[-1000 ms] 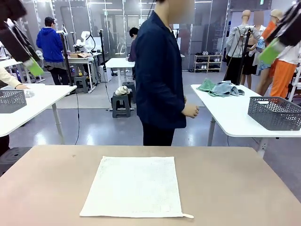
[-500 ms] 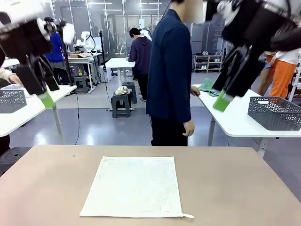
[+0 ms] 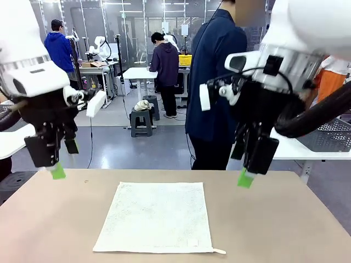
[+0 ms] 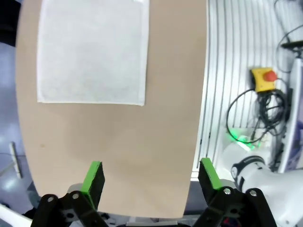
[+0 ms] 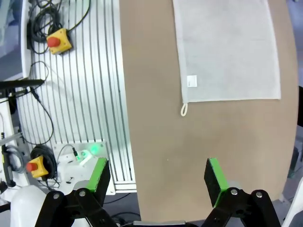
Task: Fold the towels and place them in the basket.
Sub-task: When a person lays out a Towel with hook on the table, fold it in half twice.
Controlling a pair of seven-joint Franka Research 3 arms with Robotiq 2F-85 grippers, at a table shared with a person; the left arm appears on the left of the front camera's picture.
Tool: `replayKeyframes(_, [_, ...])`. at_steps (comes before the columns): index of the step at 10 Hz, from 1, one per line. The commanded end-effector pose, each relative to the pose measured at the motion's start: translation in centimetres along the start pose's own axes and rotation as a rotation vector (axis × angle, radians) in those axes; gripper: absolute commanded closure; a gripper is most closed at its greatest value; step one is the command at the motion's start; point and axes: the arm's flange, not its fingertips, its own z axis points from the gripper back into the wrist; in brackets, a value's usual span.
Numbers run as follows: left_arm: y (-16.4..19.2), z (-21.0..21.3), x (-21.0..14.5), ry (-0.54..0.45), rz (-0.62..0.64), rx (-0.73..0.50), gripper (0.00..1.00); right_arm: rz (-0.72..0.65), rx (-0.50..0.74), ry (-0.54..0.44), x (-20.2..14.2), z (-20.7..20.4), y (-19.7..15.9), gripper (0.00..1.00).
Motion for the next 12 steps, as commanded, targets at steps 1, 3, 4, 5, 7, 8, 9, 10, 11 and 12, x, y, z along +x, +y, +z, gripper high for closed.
replayKeyframes(1, [-0.3,-0.6,-1.4,-0.014,-0.051,0.007,0.00,0.045,0.021,0.003,0.1,-0.9,-0.3,0.00])
replayKeyframes(3, [-0.3,-0.6,-1.7,0.009,-0.032,-0.013,0.00,0.031,0.038,-0.002,0.1,-1.0,-0.7,0.00])
replayKeyframes(4, [-0.3,-0.8,-1.0,0.001,-0.030,-0.014,0.00,0.018,0.024,0.018,0.2,-1.2,-0.4,0.00])
replayKeyframes(5, [-0.3,-0.8,-1.0,0.001,-0.030,-0.014,0.00,0.018,0.024,0.018,0.2,-1.2,-0.4,0.00])
replayKeyframes(7, [-0.3,-0.8,-1.0,0.001,-0.030,-0.014,0.00,0.018,0.024,0.018,0.2,-1.2,-0.4,0.00])
replayKeyframes(8, [-0.3,-0.8,-1.0,0.001,-0.030,-0.014,0.00,0.018,0.024,0.018,0.2,-1.2,-0.4,0.00])
replayKeyframes(9, [-0.3,-0.8,-1.0,0.001,-0.030,-0.014,0.00,0.018,0.024,0.018,0.2,-1.2,-0.4,0.00])
replayKeyframes(10, [-0.3,-0.9,-1.2,0.000,-0.027,-0.017,0.00,0.015,0.025,0.019,0.2,-1.3,-0.5,0.00])
replayKeyframes(11, [-0.1,-2.4,-0.3,0.021,-0.043,-0.001,0.00,0.027,-0.005,0.017,0.8,-2.4,-0.9,0.00])
replayKeyframes(12, [-0.1,-4.0,0.3,0.028,-0.061,-0.012,0.00,0.054,0.015,0.032,1.1,-4.0,-1.4,0.00])
